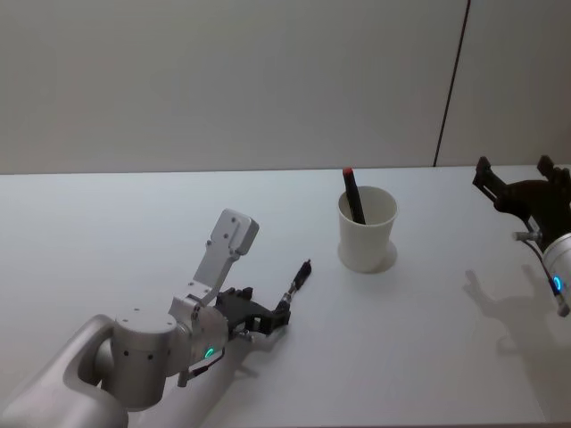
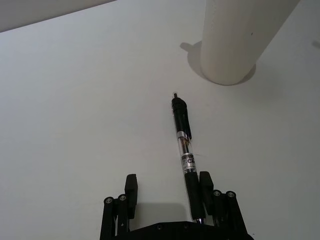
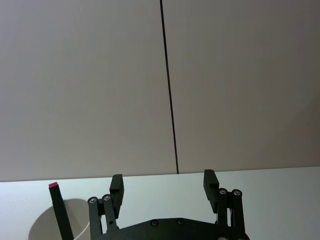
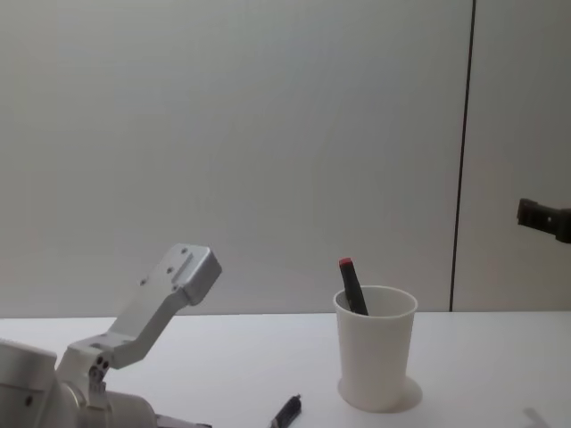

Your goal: Place the pen into the pen holder.

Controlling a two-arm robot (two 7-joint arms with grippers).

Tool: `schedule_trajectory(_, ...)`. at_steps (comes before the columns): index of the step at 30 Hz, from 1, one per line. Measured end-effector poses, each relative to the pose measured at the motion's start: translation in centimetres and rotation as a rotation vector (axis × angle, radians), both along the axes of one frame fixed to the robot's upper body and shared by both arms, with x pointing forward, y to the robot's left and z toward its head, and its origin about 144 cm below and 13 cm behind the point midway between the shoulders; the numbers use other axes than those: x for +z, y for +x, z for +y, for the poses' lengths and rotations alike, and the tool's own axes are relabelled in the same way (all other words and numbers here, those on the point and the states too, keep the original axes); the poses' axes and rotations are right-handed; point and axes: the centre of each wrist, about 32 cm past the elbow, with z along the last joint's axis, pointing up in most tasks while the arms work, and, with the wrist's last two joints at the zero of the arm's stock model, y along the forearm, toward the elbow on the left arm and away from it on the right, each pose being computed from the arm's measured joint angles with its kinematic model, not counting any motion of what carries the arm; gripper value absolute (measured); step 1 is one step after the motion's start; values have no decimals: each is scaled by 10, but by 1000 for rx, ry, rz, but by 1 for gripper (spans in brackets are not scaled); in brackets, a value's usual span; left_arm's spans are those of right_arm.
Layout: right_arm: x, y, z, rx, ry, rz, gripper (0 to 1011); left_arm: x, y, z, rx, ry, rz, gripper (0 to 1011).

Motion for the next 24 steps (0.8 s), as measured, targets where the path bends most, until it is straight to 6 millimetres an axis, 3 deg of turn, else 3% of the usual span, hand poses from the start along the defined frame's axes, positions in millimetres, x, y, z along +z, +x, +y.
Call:
schedule_trajectory(16, 0, 0, 0, 0, 0, 0, 1002, 3, -3, -11, -30, 86, -22, 683)
schedule_trajectory(20, 0, 0, 0, 0, 0, 0, 1002, 5, -3, -15, -50, 113, -33, 592)
schedule_trajectory(24, 0, 0, 0, 0, 0, 0, 1002, 8, -1, -22, -78, 142, -49, 422)
